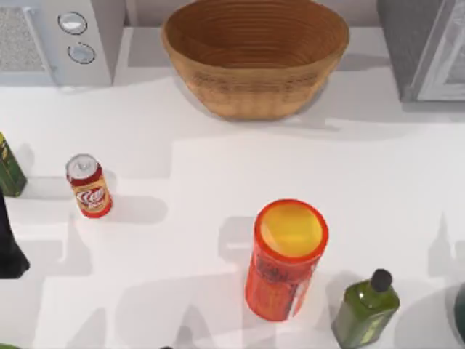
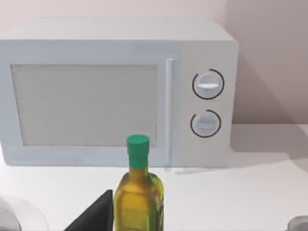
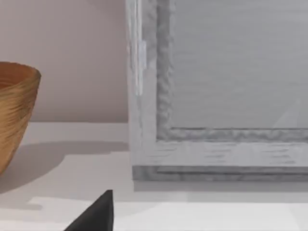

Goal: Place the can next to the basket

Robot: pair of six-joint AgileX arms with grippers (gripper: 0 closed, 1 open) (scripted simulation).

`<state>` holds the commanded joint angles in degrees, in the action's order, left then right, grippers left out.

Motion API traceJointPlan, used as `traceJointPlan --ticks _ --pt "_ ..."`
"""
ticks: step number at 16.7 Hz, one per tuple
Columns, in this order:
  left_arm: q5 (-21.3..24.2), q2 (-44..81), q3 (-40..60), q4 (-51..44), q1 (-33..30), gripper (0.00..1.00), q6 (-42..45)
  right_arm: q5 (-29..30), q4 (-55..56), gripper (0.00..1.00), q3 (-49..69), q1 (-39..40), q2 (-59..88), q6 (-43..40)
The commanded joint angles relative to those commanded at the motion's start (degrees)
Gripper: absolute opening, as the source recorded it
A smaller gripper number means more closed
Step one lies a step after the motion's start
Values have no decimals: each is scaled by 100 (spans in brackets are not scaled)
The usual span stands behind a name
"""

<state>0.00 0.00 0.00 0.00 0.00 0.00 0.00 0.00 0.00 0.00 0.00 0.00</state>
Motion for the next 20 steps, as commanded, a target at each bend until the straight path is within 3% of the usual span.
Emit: traceJointPlan --ticks 4,8,20 --pt "10 175 176 -144 -37 100 68 0 0 100 0 0 0 0" --pt "23 1260 1239 -931 -204 100 446 0 0 100 0 0 0 0" --pt "4 8008 6471 -5026 -951 100 2337 0 0 100 0 0 0 0"
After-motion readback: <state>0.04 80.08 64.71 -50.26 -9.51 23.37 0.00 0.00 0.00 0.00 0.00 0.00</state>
